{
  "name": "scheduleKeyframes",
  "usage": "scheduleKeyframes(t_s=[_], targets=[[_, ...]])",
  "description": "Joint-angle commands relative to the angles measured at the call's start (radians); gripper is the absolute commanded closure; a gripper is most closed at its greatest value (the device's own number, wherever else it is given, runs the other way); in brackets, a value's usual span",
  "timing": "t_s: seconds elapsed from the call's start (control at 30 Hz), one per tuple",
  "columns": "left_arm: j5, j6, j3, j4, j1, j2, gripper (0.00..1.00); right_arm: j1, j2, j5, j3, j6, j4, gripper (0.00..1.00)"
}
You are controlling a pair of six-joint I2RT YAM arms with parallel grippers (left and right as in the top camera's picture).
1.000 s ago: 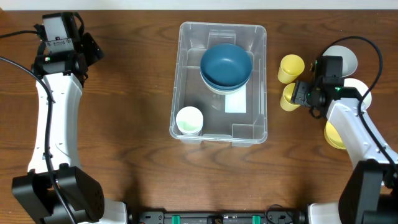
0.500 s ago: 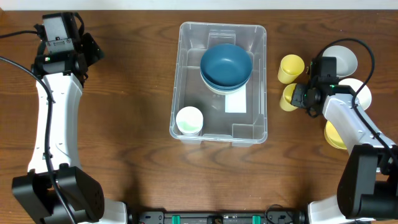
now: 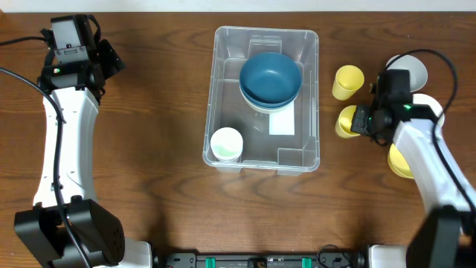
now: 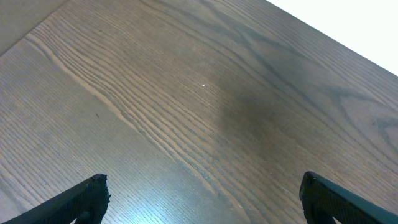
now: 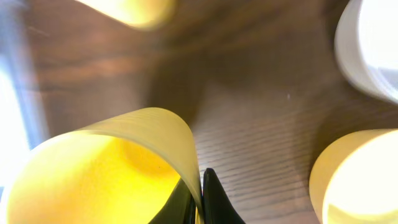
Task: Pack container
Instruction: 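Grasp the yellow cup rim with the right gripper and lift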
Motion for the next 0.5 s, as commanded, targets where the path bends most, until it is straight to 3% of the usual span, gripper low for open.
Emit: scheduleKeyframes(t_s=[0.0,0.27,0.47], targets=[[-0.012,0.002,0.013,-0.003,0.003,-0.014,0.02,0.036,-0.148,-0.058,0.07,-0.001,-0.027,0.99],[-0.012,0.002,0.013,-0.003,0.003,-0.014,0.02,0.228,-0.419,-0.06,0.102,-0.003,-0.002,0.99],[-0.012,0.002,0.013,-0.003,0.003,-0.014,0.02,0.398,-0.447,-0.051,0.102,-0.002,0.098,0.99]])
